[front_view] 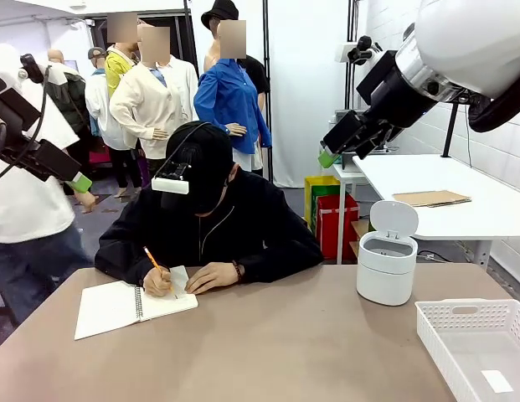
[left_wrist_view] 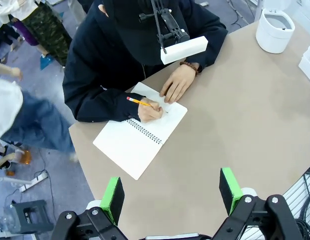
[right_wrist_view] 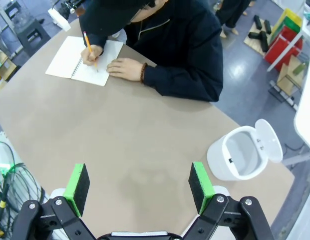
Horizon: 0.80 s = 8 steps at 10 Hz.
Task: Sort the paper based on its condition.
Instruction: If a person hands you a paper, place it in the Organizing basket , and if it's crumpled, put it in the Trash can.
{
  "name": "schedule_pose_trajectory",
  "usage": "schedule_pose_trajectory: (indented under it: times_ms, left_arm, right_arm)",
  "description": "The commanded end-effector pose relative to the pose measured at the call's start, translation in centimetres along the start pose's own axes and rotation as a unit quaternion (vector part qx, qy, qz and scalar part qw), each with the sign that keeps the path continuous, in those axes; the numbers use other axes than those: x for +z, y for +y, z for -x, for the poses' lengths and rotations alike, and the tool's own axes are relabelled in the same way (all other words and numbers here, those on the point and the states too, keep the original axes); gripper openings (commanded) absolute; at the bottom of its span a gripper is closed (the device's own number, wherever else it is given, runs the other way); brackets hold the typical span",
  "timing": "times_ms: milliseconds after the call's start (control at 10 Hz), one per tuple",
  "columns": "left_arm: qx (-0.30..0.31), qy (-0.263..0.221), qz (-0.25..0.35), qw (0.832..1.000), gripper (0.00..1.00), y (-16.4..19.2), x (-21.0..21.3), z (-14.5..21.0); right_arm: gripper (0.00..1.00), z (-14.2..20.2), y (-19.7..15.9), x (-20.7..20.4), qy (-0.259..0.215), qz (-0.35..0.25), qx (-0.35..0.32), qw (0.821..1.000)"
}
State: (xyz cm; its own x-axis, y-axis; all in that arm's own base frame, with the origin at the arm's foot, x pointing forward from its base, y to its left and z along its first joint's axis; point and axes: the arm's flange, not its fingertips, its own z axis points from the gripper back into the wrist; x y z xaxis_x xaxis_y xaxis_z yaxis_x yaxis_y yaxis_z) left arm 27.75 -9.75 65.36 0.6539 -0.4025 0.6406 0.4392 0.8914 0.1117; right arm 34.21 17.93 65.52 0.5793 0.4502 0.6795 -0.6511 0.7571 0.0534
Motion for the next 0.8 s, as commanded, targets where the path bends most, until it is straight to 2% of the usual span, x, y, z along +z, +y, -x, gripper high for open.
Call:
schedule_pose_trajectory:
  times_ms: [0, 100, 700]
  left_arm:
    - [0.009, 0.001, -0.015, 1.000, 1.00, 0.1, -0.4, 0.3]
    - [0.000, 0.000, 0.000, 1.000, 1.00, 0.0, 0.0, 0.0]
    - [0.000, 0.000, 0.000, 1.000, 1.00, 0.0, 0.0, 0.0]
  right_arm:
    - [1.00, 0.3, -0.5, -1.4, -0.003, -0.006, 0.006, 1.000]
    - [1.00, 0.0, 0.0, 0.0, 0.000, 0.000, 0.000, 1.000]
    - [1.00, 0.0, 0.0, 0.0, 0.000, 0.000, 0.000, 1.000]
